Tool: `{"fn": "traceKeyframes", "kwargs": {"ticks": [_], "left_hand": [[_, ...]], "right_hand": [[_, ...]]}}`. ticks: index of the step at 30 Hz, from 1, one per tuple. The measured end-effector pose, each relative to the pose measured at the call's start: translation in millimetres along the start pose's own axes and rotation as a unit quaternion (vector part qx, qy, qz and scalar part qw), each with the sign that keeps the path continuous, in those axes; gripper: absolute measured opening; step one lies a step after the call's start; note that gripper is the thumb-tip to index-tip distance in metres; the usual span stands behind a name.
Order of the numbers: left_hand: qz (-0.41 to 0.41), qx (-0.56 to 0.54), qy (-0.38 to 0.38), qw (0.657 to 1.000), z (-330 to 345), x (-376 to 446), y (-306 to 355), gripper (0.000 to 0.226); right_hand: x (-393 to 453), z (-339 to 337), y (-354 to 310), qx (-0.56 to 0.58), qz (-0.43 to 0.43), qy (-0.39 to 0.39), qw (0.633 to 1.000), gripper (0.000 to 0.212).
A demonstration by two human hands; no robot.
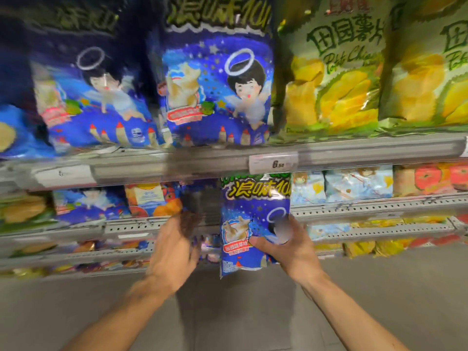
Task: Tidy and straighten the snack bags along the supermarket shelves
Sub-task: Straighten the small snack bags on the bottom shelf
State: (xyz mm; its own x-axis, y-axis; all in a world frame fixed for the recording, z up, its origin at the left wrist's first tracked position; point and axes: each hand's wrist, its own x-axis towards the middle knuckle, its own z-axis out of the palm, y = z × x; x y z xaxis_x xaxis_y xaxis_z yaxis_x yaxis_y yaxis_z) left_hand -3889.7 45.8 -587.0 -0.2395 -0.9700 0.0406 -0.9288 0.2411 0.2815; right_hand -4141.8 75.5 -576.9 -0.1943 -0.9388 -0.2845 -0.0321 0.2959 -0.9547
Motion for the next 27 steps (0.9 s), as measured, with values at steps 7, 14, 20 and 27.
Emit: {"fn": "traceKeyframes", "kwargs": {"ticks": [7,14,20,27], "left_hand": [[-0.003,0.088,-0.052,0.995,-21,-14,-88,0.085],[-0.004,0.079,-0.043,0.996,-13,-15,-105,0.097],[0.001,0.091,-0.043,0.995,-10,-13,-110,0.098],[-0.017,0.067,-0.057,0.996,-9,-10,-110,0.100]], "right_hand": [[17,76,-15,-0.030,0.010,0.013,0.999,0.058],[70,106,-38,-0.047,-0.036,0.088,0.994,0.066],[99,108,-35,-0.058,-0.024,0.061,0.996,0.040],[110,104,-30,-0.054,-0.015,0.044,0.997,0.025]]}}
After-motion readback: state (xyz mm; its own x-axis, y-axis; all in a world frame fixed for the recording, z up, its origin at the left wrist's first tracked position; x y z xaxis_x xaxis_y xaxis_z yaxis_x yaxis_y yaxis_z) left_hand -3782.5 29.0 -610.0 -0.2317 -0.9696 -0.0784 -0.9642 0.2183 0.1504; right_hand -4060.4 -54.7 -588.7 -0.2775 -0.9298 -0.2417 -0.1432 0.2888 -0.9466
